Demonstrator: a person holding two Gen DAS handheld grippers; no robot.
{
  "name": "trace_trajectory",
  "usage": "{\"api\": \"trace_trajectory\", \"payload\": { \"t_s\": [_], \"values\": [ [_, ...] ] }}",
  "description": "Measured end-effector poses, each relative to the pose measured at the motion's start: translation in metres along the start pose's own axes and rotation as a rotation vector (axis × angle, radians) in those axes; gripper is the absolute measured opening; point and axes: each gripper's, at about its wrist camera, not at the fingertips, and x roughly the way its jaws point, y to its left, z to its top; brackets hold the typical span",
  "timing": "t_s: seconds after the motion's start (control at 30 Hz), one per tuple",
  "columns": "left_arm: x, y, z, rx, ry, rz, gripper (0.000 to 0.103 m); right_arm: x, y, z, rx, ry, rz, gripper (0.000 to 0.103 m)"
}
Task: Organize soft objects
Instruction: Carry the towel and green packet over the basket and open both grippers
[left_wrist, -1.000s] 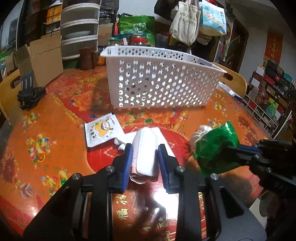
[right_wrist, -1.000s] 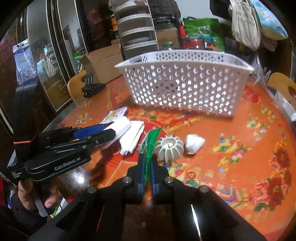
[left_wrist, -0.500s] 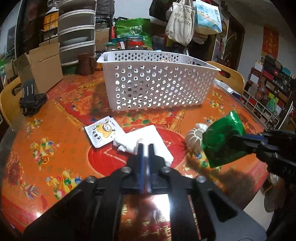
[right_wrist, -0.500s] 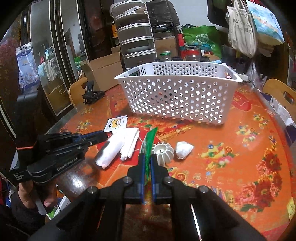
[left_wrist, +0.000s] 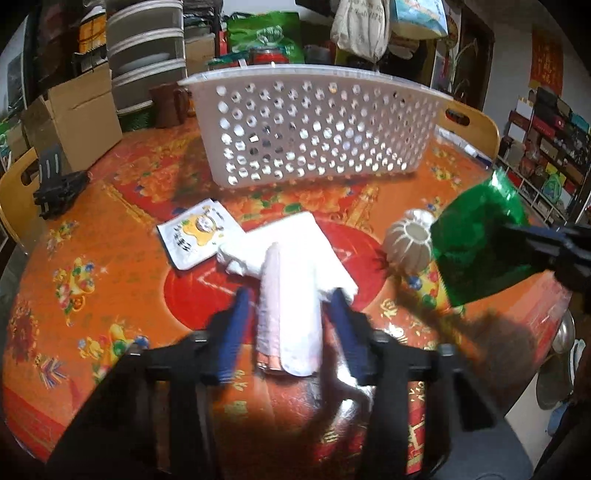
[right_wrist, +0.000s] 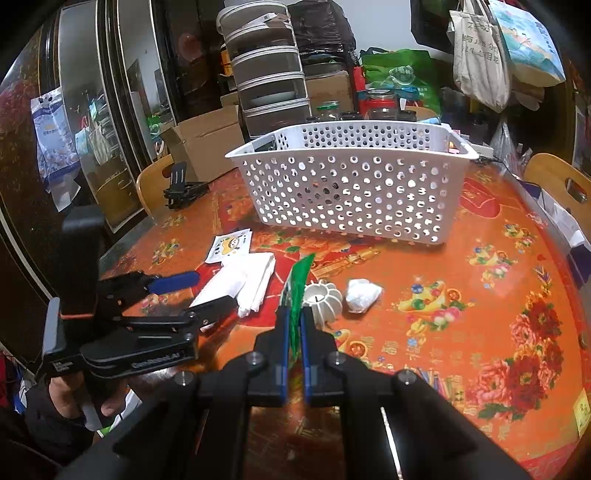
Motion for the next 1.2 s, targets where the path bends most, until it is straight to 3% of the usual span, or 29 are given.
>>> {"api": "trace_trajectory", "payload": {
  "t_s": [0.37,0.7,1.0,1.2],
  "values": [
    [-0.02,-0.001,0.007,-0.005,-0.061,0.02,0.03,-0.008,-0.007,0.003,0.01,-0.017,-0.002,0.004],
    [-0.058,-0.003,0.036,0.018,-0.148,0.05,0.03,-0.024,-0.01,0.024,-0.009,-0.054,-0.013,0.004],
    [-0.088,0.0,0.087,0.029,-0.218,0.04,0.03,-0.048,-0.02,0.078,-0.044,-0.127,-0.071,0.004],
    [-0.1,-0.001,0.14,0.043,-0.251,0.036,0.03,-0.043,-0.033,0.121,-0.055,-0.144,-0.117,0.004]
  ]
}}
